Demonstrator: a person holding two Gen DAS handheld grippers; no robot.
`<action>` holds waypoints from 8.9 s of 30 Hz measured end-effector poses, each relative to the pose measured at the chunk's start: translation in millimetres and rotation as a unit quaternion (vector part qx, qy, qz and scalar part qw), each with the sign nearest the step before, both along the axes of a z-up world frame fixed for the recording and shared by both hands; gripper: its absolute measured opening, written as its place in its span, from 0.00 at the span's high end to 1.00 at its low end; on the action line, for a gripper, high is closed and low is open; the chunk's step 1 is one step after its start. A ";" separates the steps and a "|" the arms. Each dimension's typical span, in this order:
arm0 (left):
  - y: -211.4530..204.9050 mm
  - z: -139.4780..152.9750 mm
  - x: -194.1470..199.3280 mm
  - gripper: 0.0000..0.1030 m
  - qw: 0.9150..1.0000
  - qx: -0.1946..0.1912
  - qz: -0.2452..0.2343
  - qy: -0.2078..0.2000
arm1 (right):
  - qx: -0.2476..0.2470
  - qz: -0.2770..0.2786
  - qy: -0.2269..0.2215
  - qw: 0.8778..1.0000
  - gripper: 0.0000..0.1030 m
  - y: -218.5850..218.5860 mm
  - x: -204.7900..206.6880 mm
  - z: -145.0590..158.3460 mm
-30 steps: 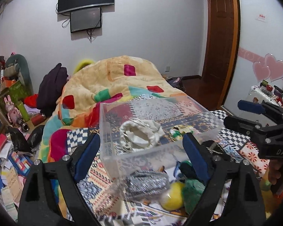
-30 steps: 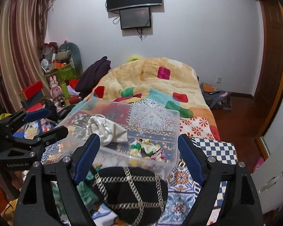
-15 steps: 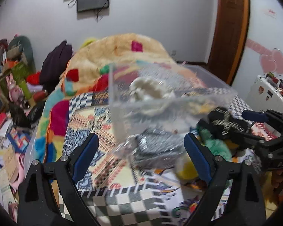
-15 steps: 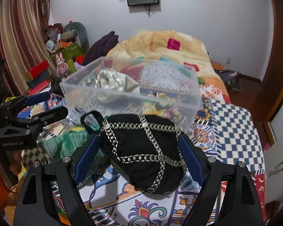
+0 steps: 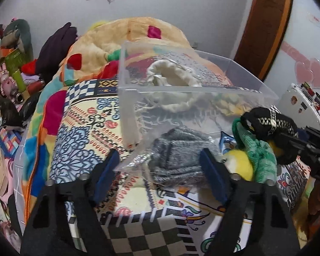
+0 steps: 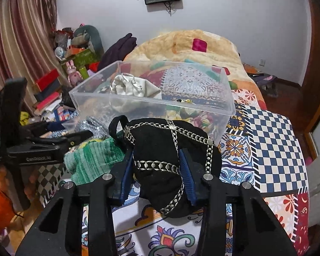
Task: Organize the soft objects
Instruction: 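Carry the black bag into the box with the right gripper while the left drops the grey sock in, then grasp the yellow sponge with the right gripper while the left grasps the yellow-white ball, then lower the sponge into the box with the right gripper while the left drops the ball in, then grasp the green knit glove with the left gripper while the right grasps the chain bracelet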
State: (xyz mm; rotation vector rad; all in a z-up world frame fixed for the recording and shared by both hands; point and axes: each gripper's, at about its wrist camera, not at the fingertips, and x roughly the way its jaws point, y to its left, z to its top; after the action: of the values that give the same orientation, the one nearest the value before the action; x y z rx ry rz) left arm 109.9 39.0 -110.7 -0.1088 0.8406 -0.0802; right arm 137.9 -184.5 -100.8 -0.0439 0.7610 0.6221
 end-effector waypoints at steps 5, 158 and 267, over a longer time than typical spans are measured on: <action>-11.5 2.4 -5.4 0.58 1.000 0.007 -0.016 -0.016 | 0.019 -0.005 -0.003 1.000 0.66 -9.6 -2.1 7.3; -17.0 48.2 -31.6 0.67 0.996 -0.013 -0.024 -0.083 | 0.021 0.000 -0.024 0.999 0.67 -13.2 -10.6 22.3; -57.8 -5.8 -10.1 0.63 0.997 -0.016 -0.076 0.009 | -0.046 0.010 0.045 0.998 0.59 -1.0 9.0 -28.6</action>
State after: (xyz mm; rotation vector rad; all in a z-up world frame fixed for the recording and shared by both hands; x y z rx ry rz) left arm 99.8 -18.8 -116.6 -0.0753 0.8653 -0.2353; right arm 146.9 -185.5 -129.4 -0.1097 0.8765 0.6112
